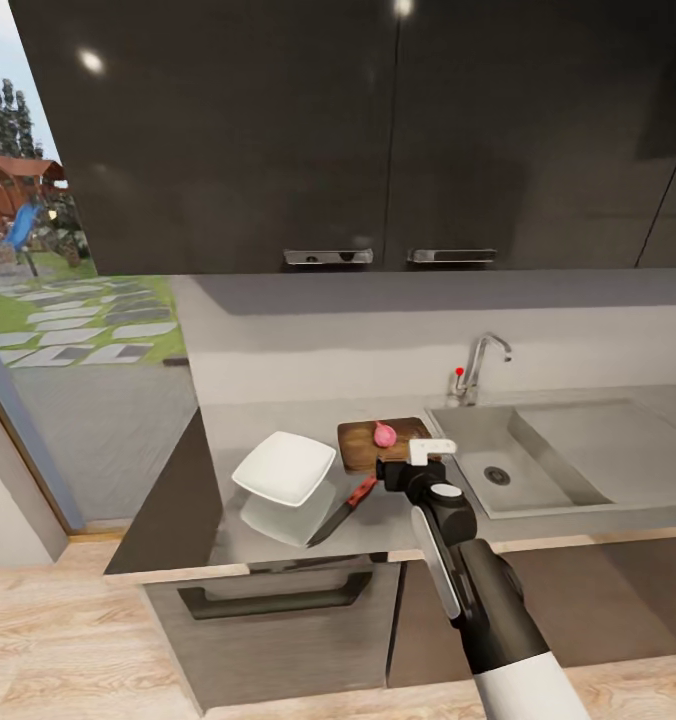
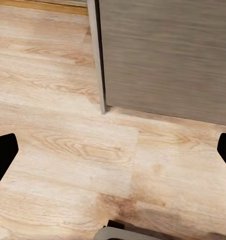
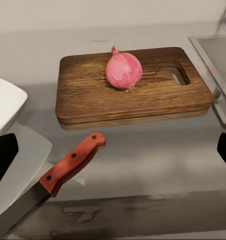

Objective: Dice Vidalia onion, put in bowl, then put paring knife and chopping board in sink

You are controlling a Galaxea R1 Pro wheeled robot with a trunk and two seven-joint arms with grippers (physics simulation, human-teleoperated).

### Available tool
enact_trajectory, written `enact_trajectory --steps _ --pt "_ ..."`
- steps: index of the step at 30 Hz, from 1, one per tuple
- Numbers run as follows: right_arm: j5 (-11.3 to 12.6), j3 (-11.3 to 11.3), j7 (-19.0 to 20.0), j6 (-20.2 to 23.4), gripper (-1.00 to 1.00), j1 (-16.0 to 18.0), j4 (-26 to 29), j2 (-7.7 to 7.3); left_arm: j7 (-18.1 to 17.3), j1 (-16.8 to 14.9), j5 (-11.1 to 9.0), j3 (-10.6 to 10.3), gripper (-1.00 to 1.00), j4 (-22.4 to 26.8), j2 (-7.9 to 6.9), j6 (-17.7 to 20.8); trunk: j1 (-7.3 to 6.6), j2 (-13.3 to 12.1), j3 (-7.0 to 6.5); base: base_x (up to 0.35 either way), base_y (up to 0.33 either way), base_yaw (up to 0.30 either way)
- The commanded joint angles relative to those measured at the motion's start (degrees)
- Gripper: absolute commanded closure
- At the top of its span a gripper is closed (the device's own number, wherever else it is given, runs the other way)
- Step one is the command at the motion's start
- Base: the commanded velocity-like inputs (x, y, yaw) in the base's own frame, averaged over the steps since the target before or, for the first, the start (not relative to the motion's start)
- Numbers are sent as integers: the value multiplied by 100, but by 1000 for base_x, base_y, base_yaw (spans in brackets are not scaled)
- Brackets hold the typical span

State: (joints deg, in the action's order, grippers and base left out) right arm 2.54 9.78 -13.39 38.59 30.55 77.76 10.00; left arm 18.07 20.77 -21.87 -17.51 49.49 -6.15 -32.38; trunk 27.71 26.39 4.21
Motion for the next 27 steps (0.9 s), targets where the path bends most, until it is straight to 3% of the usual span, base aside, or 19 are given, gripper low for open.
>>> enact_trajectory --steps 1,27 --pt "27 7 -41 26 -100 5 -9 0 51 -3 -19 -34 -100 9 -9 -12 3 11 13 0 2 0" --pt "18 6 -59 25 -100 4 -60 0 48 -3 -19 -34 -100 -23 28 -5 3 11 197 0 0 0"
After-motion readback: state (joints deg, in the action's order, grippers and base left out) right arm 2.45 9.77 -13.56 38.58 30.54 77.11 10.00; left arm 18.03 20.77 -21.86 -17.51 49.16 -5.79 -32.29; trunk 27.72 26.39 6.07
